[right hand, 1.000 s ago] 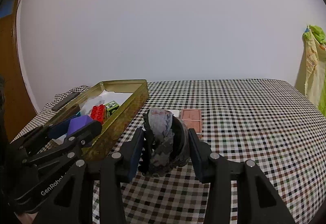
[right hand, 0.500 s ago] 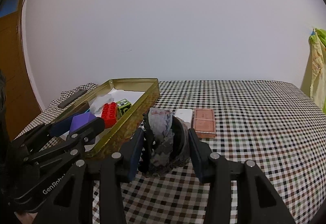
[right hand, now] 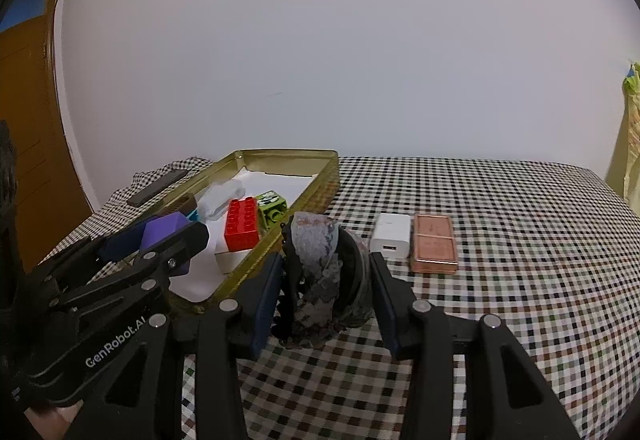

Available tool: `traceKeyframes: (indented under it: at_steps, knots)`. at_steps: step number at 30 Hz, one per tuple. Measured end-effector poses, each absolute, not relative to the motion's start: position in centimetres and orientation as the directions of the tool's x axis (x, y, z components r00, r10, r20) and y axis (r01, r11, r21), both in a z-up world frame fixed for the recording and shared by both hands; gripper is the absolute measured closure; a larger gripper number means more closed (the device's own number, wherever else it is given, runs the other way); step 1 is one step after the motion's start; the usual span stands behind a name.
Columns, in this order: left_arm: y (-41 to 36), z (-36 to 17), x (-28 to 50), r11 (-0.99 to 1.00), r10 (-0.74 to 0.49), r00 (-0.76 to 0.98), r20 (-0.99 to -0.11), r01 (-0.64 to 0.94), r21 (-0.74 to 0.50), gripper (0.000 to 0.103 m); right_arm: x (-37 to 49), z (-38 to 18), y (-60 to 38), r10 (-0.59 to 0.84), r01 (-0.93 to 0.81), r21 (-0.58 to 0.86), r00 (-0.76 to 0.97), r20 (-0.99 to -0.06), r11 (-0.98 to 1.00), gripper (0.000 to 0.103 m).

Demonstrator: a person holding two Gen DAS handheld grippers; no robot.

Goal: Organize rigid objects
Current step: 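Bring the purple block and gray pouch over the gold tray with both tools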

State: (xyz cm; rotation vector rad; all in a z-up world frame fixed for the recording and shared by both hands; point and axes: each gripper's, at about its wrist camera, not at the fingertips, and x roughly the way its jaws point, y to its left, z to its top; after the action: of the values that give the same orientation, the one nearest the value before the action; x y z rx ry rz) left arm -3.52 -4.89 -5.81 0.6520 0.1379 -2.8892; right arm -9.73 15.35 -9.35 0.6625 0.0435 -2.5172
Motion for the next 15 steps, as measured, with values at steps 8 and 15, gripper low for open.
traceKeyframes:
  at_steps: [8, 15]
  knots:
    - [-5.8, -5.7, -3.2, -0.976, -0.172, -0.886, -0.43, 0.213, -0.048, 0.055, -9.4, -9.3, 15.0, -0.496, 0.518, 0.092, -0.731, -0.469, -0.851, 0.057]
    - [-6.4, -5.6, -2.9, -0.973, -0.18, -0.885, -0.43, 0.224, -0.053, 0.055, -9.5, -9.4, 14.2, -0.504, 0.533, 0.084, -0.722, -0.475, -0.842, 0.057]
